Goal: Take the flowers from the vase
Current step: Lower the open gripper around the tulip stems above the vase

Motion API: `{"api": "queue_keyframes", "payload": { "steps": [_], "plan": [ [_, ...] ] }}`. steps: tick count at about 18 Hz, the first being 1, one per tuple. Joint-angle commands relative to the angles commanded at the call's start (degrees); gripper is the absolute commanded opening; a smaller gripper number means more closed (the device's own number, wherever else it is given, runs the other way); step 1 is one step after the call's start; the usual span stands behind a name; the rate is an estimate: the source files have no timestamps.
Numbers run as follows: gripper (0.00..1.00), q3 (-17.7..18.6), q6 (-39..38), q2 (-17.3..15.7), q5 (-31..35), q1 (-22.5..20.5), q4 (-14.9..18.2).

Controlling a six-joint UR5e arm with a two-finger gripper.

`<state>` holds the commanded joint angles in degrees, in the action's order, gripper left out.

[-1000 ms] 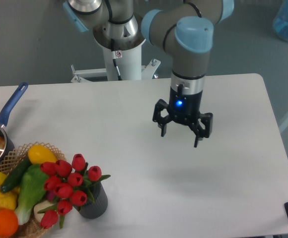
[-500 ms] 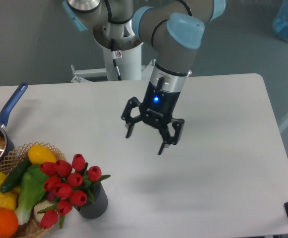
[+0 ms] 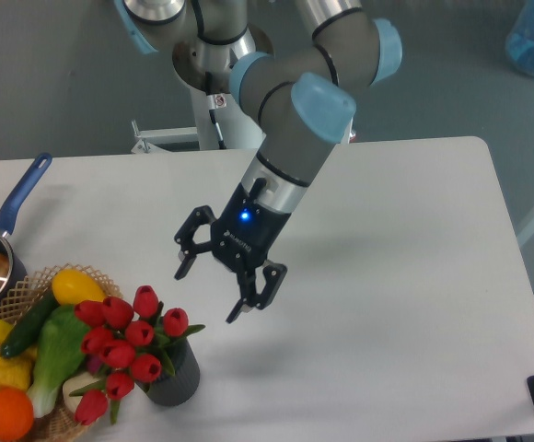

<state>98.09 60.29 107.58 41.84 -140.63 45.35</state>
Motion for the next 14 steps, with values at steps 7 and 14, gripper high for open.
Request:
{"api": "queue_keyframes", "payload": {
  "steps": [7,14],
  "plan": [
    [1.0,-1.49,0.09,2.46,-0.18,0.97,-0.26],
    [1.0,-2.11,-0.44,3.34,-0.35,3.24,-1.93]
  ]
}}
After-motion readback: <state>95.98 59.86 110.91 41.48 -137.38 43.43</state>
